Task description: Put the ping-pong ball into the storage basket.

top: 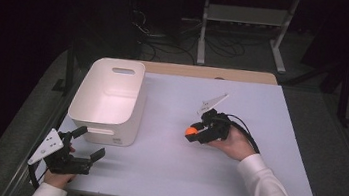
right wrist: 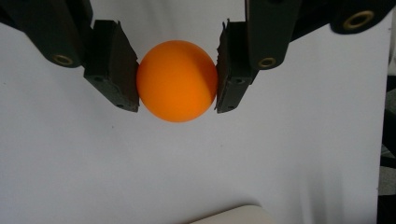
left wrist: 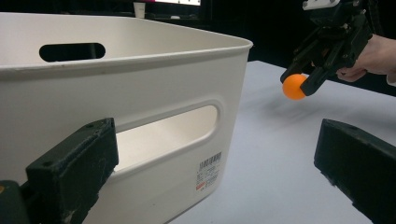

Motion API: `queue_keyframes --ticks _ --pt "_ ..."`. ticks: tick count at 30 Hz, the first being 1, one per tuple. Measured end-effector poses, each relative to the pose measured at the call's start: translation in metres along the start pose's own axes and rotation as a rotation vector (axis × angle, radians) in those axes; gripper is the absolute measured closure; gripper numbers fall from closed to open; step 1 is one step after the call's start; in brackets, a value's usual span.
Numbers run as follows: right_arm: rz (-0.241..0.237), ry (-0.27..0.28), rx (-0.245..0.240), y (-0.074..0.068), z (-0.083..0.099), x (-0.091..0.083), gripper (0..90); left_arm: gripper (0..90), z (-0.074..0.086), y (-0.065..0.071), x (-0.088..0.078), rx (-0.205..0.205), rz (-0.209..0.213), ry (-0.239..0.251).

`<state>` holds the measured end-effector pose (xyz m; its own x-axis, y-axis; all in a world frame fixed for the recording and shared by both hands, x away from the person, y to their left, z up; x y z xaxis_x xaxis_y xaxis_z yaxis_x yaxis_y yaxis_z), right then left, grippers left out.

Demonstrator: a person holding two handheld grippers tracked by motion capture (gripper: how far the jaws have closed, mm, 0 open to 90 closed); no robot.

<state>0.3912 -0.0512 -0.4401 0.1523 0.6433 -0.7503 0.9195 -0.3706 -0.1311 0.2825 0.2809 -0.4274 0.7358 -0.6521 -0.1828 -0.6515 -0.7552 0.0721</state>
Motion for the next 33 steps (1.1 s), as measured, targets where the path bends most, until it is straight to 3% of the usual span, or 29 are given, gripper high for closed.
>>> queue_keyframes --ticks 3,7,24,28,33 --pt "0.004 0.004 -0.029 0.001 -0.003 -0.001 49.9 0.0 0.0 0.0 0.0 0.0 0.0 0.0" --pt "-0.008 0.016 -0.019 -0.001 -0.008 -0.005 50.0 0.0 0.0 0.0 0.0 0.001 0.001 0.0" --pt "-0.015 0.022 -0.06 -0.002 -0.031 -0.02 50.0 0.0 0.0 0.0 0.0 0.006 0.001 -0.005" --pt "-0.022 0.017 -0.044 -0.004 -0.037 -0.027 49.9 0.0 0.001 -0.001 -0.001 0.009 0.0 -0.009" --pt "-0.018 0.028 -0.069 -0.004 -0.045 -0.033 49.9 0.0 0.001 -0.001 0.0 0.008 0.001 -0.008"
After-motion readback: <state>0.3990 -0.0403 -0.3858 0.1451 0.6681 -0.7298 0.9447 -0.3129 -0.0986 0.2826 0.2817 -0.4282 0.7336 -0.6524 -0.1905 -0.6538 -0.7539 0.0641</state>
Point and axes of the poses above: each handheld gripper's, and its own axes: x roughly forward along the jaws, z roughly out of its underside, y roughly to its right, the point moved 7 cm from there along x, roughly forward along the jaws, and after that the axes turned 1 degree about -y, right-handed, at the moved point
